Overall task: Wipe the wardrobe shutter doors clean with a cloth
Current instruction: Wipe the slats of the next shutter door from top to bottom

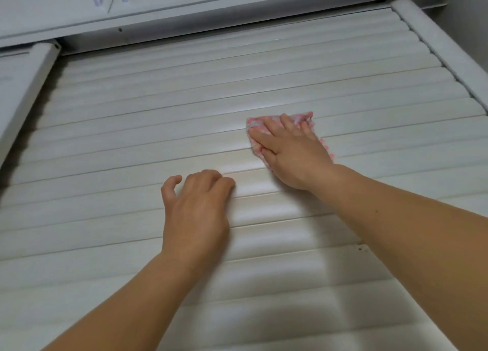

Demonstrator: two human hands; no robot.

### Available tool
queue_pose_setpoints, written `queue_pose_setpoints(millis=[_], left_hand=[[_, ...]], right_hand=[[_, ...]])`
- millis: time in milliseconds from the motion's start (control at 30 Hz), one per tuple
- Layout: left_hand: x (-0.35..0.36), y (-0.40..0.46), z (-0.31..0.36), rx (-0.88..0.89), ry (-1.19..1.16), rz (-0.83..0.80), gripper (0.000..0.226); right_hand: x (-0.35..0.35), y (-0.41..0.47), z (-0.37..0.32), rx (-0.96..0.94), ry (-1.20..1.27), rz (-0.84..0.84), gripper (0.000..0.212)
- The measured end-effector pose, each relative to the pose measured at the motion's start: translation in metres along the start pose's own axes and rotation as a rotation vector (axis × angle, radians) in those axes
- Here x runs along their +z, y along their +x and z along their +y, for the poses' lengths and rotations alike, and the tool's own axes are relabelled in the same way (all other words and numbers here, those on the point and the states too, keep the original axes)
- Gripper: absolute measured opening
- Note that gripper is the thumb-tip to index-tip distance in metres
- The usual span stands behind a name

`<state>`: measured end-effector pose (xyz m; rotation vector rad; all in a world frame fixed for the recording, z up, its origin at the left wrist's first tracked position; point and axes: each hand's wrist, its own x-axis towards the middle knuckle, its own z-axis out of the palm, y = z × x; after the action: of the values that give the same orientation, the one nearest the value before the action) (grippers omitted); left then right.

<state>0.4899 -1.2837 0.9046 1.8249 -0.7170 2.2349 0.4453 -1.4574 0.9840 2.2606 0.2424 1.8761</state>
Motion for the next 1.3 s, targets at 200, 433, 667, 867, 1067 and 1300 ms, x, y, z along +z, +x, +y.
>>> queue_pose_setpoints(millis=[200, 433, 667, 867, 1067, 1300], left_hand=[[0.005, -0.009, 0.013, -0.052, -0.06, -0.01, 0.042], [0.0, -0.02, 0.003, 0.002, -0.056, -0.009, 0.043], [-0.008, -0.036, -0.016, 0.066, -0.027, -0.058, 0.042], [-0.01, -0.041, -0.017, 0.081, -0.026, -0.055, 0.043], [-0.014, -0.047, -0.019, 0.075, -0.029, -0.072, 0.052], [-0.016, -0.051, -0.013, 0.06, -0.054, -0.074, 0.049]], right_hand=[[0.01, -0.021, -0.016, -0.142, -0.035, -0.015, 0.066], [-0.014, -0.046, 0.012, 0.08, -0.096, 0.083, 0.041], [-0.004, -0.026, -0.051, 0.149, -0.084, 0.108, 0.038], [0.007, -0.019, -0.068, -0.026, -0.101, 0.07, 0.047], [-0.019, -0.065, 0.023, 0.259, 0.09, 0.096, 0.038], [-0.008, -0.085, -0.008, 0.386, -0.002, 0.144, 0.021]])
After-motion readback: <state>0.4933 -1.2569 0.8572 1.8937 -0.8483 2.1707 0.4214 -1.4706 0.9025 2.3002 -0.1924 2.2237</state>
